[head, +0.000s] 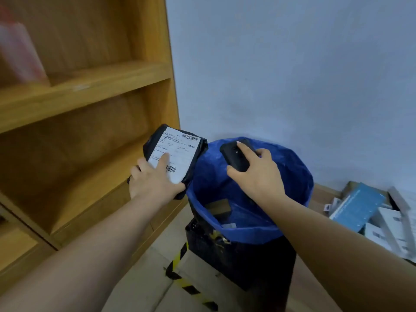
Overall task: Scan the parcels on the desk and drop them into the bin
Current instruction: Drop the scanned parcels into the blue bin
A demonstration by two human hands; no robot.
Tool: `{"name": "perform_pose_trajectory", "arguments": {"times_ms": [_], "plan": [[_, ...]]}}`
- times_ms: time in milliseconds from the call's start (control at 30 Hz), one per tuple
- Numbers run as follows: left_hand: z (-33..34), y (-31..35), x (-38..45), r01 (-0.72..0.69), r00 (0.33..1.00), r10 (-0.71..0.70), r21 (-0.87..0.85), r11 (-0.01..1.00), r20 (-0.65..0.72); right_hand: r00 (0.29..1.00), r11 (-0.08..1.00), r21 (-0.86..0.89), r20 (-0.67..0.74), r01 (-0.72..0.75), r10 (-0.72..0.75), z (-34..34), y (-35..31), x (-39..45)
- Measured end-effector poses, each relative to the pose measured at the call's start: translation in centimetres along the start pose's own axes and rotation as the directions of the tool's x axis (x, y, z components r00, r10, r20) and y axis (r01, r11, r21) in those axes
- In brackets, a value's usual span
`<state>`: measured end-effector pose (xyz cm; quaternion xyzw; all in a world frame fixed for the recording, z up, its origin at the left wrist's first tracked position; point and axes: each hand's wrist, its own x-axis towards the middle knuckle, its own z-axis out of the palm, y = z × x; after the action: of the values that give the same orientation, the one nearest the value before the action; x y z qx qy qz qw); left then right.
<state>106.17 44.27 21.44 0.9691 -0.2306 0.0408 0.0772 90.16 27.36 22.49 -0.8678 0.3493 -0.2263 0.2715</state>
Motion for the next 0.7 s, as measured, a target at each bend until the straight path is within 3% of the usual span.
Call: {"name": "perform_pose_trajectory", "arguments": {"times_ms": [400,567,700], "plan": [[9.3,9.5,15.9,-0.179,0.958,0.181,-0.03,0.983,0.222,0.965,0.966,-0.022,-0.055,-0.258,0.256,6.5,8.4,13.8],[13.7,12.9,20.4,-0.287,0.9,0.288,-0.05,0.957,0.327,0.905,0.905,-0.041,-0.077,-0.423,0.419,8.9,12.1,16.4],[18.3,15.8,23.9,-0.413,0.823,0.401,-0.062,0.909,0.402,0.811,0.818,-0.006,-0.137,-0.576,0.569,11.5,15.2,17.3]]}}
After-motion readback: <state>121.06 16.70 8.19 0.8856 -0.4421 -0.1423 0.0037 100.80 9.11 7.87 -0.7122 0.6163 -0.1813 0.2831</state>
